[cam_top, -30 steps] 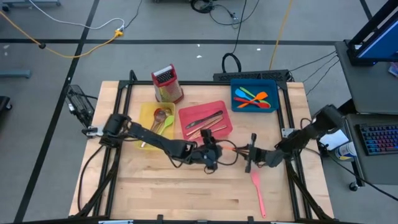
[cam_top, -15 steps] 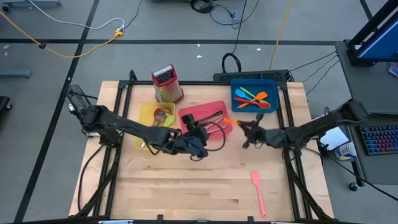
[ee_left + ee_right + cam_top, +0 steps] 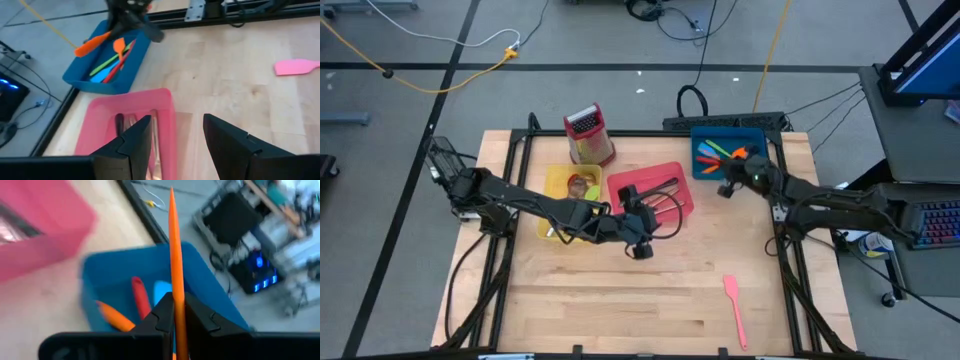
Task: Pick & Place Kitchen Items
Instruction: Put the orange spatula into the blue bin, then put the pink spatula into the blue bin
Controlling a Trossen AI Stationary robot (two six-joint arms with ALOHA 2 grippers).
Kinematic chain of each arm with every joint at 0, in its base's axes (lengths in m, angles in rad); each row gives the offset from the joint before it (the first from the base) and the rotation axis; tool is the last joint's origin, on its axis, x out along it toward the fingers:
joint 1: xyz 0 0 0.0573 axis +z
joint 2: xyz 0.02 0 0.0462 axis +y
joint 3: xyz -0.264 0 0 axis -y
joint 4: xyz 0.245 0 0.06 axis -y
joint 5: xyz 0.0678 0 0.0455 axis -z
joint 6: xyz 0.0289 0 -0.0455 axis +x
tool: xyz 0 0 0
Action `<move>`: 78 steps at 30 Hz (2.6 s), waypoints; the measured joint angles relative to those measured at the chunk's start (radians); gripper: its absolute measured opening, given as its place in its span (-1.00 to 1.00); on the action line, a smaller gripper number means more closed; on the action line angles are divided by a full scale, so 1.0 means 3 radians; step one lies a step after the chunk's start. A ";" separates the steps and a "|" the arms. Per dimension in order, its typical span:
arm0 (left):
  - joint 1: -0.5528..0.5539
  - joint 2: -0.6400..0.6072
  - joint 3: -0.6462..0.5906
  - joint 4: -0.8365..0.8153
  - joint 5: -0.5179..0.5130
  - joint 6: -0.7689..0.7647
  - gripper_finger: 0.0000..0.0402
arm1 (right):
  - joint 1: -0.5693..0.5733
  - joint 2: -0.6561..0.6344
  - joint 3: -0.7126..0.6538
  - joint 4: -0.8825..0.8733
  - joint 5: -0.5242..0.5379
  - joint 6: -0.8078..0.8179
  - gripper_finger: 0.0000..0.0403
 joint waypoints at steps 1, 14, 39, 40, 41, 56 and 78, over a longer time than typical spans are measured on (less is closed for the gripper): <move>0.0000 0.0000 0.0000 0.0000 0.0023 -0.0008 -0.08 | -0.0141 0.0022 0.0000 -0.0002 -0.0077 0.0053 -0.93; -0.0004 0.0000 0.0000 0.0000 0.0093 -0.0114 -0.08 | -0.1190 0.0683 0.0000 0.0388 -0.0953 -0.0162 -0.90; -0.0003 0.0003 -0.0001 -0.0044 0.0182 -0.0267 -0.08 | -0.1388 0.1608 0.0003 0.1177 -0.1081 -0.0284 -0.89; -0.0003 0.0003 -0.0001 -0.0044 0.0182 -0.0267 -0.08 | -0.1388 0.1608 0.0003 0.1176 -0.1082 -0.0283 -0.89; -0.0003 0.0003 -0.0001 -0.0044 0.0182 -0.0267 -0.08 | -0.1386 0.1608 0.0003 0.1171 -0.1087 -0.0283 -0.89; -0.0004 0.0003 -0.0001 -0.0043 0.0182 -0.0271 -0.08 | -0.1383 0.1608 0.0003 0.1152 -0.1097 -0.0256 -0.81; -0.0004 0.0003 -0.0003 -0.0043 0.0181 -0.0420 -0.08 | -0.1167 0.1174 0.0000 0.1426 -0.1090 0.0009 -0.35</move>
